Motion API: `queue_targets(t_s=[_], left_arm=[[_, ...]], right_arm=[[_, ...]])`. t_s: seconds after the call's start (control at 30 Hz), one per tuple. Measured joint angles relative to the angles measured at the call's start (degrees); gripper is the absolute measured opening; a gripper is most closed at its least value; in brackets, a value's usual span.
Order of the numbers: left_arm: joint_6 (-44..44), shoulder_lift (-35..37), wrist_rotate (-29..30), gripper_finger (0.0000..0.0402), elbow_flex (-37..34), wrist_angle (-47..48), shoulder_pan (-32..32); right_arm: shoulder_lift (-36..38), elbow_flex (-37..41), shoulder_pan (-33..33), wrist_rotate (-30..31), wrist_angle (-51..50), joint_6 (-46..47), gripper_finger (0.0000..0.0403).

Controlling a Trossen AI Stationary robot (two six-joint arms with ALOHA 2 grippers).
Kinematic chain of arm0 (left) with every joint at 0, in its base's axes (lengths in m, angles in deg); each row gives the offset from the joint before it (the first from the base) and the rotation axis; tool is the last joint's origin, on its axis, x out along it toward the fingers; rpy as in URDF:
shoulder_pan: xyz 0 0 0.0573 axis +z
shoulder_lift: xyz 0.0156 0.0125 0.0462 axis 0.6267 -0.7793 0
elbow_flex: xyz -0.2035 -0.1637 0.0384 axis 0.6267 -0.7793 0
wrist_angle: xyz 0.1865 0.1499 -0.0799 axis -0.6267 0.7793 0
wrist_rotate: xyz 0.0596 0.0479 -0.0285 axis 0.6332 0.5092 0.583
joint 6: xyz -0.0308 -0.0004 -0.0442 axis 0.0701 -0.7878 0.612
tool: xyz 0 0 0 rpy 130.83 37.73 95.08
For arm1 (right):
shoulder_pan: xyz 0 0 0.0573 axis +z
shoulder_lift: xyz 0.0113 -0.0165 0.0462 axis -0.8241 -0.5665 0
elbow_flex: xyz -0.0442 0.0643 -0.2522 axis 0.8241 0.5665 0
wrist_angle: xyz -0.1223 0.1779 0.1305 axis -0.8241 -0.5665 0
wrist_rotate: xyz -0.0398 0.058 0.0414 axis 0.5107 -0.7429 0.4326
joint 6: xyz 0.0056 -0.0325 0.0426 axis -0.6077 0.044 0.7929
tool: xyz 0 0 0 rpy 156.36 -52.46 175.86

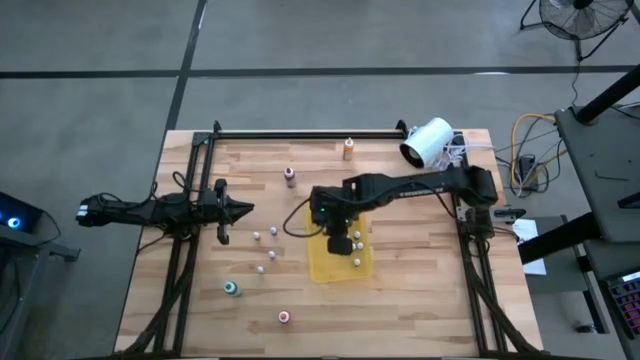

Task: Pick & Place food coloring
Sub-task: Put the small red food coloring bottle into the yellow bin

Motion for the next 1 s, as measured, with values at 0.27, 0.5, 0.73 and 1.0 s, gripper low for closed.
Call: queue_targets(t_s=[0.27,0.5,0.73,1.0], left_arm=[[0.01,-0.24,0.00,0.0000,0.00,0.00,-0.01],[0.02,-0.32,0.00,0.0000,0.00,0.00,0.00],[0.00,-0.32,0.00,0.0000,0.00,0.00,-0.01],[0.01,-0.31,0.00,0.0000,-0.01,0.00,-0.02]], right_arm=[[3.42,7.42,2.91,0.07,2.80,6.92,0.0061],[3.77,8.22,5.36,-1.32,2.55,2.10,0.0061],[3.78,10.94,6.49,-1.16,2.51,-7.90,0.0061],[3.72,15.55,8.65,-1.08,5.90,-13.25,0.0061]])
